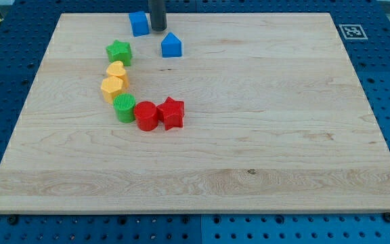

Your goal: Move the cube to the left side

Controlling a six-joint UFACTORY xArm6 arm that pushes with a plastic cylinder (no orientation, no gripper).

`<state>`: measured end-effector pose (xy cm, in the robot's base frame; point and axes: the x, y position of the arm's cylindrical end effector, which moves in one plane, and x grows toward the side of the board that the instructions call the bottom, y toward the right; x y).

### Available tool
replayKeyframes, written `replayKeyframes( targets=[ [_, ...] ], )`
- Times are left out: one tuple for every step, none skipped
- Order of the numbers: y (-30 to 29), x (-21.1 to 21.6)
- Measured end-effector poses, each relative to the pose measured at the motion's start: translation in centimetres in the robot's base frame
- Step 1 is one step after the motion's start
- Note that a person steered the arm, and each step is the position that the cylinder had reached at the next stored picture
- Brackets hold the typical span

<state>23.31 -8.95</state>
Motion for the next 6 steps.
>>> replayKeyframes(
  targets=[
    [-3.0,0.0],
    [-3.7,0.1],
    [-3.7,1.2],
    [-5.5,1.6],
    [-7.2,1.6],
    [-7.9,1.1]
  ],
)
